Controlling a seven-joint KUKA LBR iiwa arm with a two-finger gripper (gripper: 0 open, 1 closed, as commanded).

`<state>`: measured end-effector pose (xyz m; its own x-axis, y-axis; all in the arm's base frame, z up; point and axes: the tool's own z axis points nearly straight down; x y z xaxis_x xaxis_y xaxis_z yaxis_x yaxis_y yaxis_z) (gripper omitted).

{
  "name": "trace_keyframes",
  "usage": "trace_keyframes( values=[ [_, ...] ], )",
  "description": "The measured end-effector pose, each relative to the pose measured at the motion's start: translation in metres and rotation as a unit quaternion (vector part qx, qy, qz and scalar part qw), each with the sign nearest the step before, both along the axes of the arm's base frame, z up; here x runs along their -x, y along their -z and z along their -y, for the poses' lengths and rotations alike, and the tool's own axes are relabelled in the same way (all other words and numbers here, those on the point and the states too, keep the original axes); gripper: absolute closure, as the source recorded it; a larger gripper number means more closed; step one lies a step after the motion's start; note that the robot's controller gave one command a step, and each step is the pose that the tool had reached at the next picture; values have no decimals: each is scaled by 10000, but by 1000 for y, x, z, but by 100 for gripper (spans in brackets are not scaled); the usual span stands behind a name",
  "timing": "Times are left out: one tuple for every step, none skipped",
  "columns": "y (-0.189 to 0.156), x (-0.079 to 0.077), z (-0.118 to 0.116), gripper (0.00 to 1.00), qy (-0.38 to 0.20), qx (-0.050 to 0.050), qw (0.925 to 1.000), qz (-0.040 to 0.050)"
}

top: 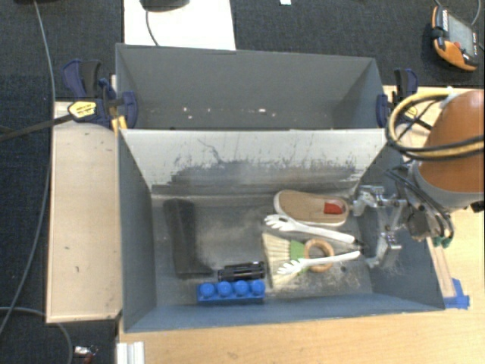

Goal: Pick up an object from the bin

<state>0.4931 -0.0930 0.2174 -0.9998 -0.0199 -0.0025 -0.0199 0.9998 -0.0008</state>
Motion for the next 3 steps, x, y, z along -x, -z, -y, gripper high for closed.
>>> trace_keyframes(
  values=[
    [0, 0, 0, 0, -1, 0, 10000, 0],
    [-53, -23, -15, 0, -127, 4, 9999, 30],
    [34, -5, -25, 0, -1987, 5, 9801, 13]
  ],
)
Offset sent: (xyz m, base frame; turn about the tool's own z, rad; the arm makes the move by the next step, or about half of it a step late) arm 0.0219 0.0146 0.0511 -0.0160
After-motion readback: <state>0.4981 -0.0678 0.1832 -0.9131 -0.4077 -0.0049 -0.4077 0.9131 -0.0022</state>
